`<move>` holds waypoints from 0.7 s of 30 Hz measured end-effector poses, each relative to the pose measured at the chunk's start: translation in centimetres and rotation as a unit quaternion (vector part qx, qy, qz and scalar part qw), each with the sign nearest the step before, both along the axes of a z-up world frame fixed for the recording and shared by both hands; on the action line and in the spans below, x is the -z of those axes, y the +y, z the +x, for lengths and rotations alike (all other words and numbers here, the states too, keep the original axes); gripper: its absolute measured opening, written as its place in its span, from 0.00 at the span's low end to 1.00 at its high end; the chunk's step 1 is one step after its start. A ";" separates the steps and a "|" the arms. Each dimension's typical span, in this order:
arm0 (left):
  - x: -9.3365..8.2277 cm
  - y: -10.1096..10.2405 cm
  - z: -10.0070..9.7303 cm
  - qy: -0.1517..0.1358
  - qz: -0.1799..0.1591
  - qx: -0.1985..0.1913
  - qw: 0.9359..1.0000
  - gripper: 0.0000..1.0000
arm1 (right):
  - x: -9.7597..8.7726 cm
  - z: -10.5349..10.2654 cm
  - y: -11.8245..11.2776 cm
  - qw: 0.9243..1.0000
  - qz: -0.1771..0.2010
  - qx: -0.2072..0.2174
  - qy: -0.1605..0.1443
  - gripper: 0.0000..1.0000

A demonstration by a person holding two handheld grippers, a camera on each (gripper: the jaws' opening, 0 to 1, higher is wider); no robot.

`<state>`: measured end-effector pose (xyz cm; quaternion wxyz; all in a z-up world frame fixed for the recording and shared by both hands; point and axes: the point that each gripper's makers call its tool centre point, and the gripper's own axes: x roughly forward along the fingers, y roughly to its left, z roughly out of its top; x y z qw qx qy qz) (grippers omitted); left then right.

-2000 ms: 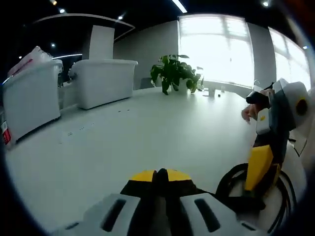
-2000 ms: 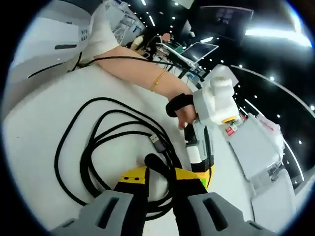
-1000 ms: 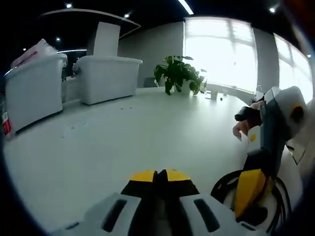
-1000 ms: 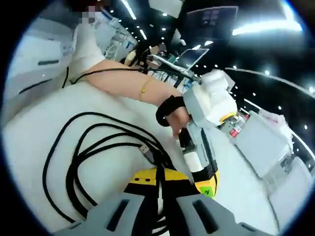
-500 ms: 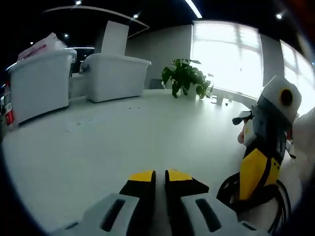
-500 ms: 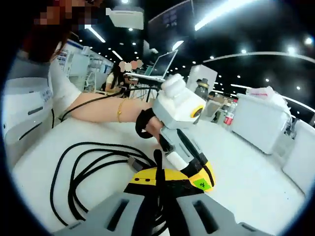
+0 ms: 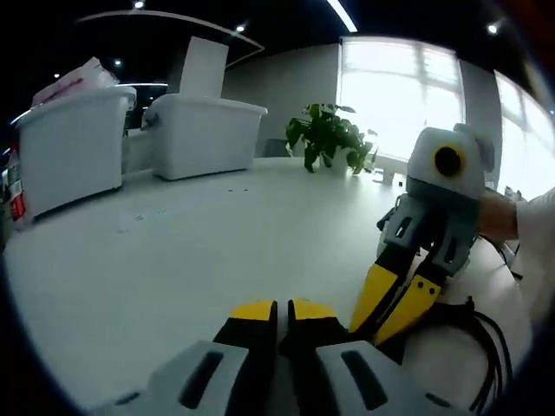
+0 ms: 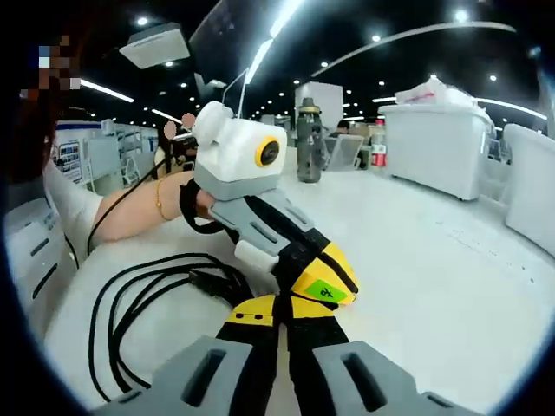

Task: Coil the Type-C to USB data cable on the desktop and secure it with Velcro straps.

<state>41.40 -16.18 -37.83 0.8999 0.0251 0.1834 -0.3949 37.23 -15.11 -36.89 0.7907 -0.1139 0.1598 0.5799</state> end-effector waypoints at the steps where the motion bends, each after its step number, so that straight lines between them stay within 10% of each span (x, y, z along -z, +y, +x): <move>1: 0.0 0.0 0.0 0.001 -0.001 -0.001 1.000 0.07 | 0.2 0.0 0.0 1.000 0.000 0.007 0.024 0.04; 21: 0.1 1.4 0.9 0.010 -0.018 -0.031 0.999 0.08 | -0.1 2.5 0.2 0.993 -0.039 -0.001 -0.109 0.14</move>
